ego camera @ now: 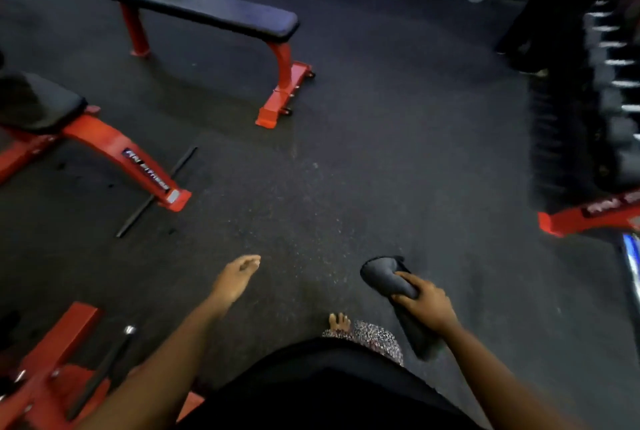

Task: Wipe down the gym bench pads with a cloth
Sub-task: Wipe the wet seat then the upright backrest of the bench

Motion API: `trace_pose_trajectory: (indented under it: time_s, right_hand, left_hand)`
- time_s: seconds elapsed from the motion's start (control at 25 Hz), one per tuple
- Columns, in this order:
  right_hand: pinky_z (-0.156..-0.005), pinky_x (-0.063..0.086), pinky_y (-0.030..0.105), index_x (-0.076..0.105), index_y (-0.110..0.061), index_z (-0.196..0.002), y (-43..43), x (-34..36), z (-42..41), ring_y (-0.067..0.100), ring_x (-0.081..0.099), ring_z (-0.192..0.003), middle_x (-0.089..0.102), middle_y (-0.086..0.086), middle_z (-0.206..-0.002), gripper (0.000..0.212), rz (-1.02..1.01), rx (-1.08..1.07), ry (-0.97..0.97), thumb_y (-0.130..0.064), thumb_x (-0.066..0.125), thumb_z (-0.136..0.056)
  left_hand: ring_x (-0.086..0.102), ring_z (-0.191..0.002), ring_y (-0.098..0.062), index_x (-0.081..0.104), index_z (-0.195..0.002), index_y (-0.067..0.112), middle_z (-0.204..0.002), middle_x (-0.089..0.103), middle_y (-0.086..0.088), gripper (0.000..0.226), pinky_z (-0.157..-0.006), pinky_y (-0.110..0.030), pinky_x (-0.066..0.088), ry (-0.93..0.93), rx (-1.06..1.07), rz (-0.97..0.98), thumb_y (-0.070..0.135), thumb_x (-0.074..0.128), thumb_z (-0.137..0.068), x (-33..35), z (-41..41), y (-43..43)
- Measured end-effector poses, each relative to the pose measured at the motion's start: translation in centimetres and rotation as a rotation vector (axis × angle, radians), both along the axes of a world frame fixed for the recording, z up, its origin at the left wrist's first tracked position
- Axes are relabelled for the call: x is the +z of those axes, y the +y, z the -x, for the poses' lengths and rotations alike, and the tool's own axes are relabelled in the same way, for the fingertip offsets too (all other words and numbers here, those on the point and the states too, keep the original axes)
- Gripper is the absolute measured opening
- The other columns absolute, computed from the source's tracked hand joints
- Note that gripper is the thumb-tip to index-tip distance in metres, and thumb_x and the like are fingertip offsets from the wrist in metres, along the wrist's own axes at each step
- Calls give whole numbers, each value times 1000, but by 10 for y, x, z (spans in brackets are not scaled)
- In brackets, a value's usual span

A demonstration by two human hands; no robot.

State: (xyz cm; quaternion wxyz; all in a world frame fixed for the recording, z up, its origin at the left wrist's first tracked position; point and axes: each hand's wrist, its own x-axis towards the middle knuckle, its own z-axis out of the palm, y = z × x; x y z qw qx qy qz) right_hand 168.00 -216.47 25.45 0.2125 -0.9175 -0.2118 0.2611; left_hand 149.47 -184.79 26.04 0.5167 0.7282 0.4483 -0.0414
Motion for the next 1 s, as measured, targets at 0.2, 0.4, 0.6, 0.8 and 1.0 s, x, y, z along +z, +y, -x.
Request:
trace_pose_trajectory:
  time_s: [0.2, 0.4, 0.6, 0.8, 1.0]
  right_hand:
    - [-95, 43, 38, 49, -33, -133, 164, 3, -115, 26, 54, -117, 56, 4, -133, 54, -7, 412, 46, -39, 65, -83]
    - [-99, 43, 39, 47, -35, -134, 338, 9, -124, 25, 52, -119, 54, 3, -134, 55, -84, 788, 83, -39, 65, -82]
    - [-103, 39, 36, 46, -34, -135, 503, 9, -90, 23, 49, -122, 51, 2, -136, 57, -112, 1013, 118, -38, 65, -81]
    - [-101, 38, 35, 41, -33, -137, 634, 15, -69, 23, 48, -121, 50, 4, -135, 56, -2, 1027, 91, -41, 61, -85]
    - [-98, 40, 36, 44, -30, -137, 723, 9, -75, 25, 51, -118, 53, 7, -135, 58, 74, 1019, 100, -35, 66, -83]
  left_hand:
    - [49, -123, -25, 58, -119, 2, -125, 57, -11, 29, -93, -23, 33, 49, 379, 61, 16, 50, -95, 4, 11, 38]
    - [47, -116, -19, 55, -122, 1, -120, 54, -7, 30, -98, -24, 30, -10, 817, 128, 14, 48, -95, 6, 42, 52]
    - [48, -123, -28, 53, -124, 4, -127, 54, -13, 32, -104, -37, 33, -51, 1077, 132, 17, 48, -95, -20, 68, 139]
    - [48, -124, -32, 56, -120, -1, -127, 55, -18, 29, -106, -38, 34, -89, 1137, 110, 11, 52, -93, -25, 89, 274]
    - [50, -121, -31, 56, -120, -2, -126, 57, -19, 31, -101, -33, 37, -27, 965, 97, 15, 51, -94, -21, 94, 409]
